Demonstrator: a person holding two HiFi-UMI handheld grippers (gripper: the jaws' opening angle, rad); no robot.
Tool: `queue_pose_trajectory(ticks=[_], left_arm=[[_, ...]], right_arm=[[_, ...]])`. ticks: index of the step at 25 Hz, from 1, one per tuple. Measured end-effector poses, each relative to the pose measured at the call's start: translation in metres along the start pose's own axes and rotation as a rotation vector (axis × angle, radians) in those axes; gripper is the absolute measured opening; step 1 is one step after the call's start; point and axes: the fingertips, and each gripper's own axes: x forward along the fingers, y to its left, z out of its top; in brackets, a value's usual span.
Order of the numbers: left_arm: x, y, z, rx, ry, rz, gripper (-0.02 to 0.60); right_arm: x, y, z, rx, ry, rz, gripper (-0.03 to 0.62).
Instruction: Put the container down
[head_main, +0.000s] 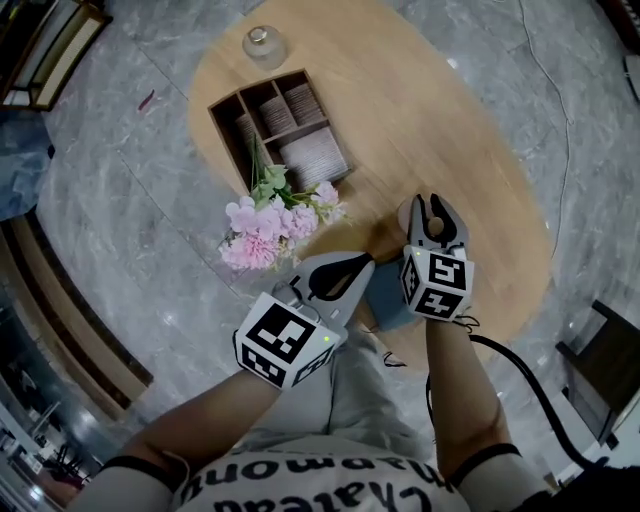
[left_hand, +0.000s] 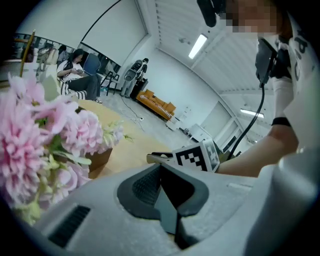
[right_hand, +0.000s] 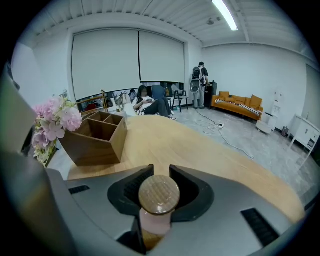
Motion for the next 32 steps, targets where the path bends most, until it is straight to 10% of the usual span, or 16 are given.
queue_pose_trajectory(ticks=[20,32], left_arm=[[-0.075,-0.085,0.048,-0.075,-0.290,0.269,0.015],[-0.162,-0.202,0.192,0.086,-0.575,0.339,0.015]], right_arm=[[-0.077,-0.001,0.016,0.092,0.105,0.252,0.215],[-0.255,0.022,0.198,0.034,-0.172,0.558,0.173]])
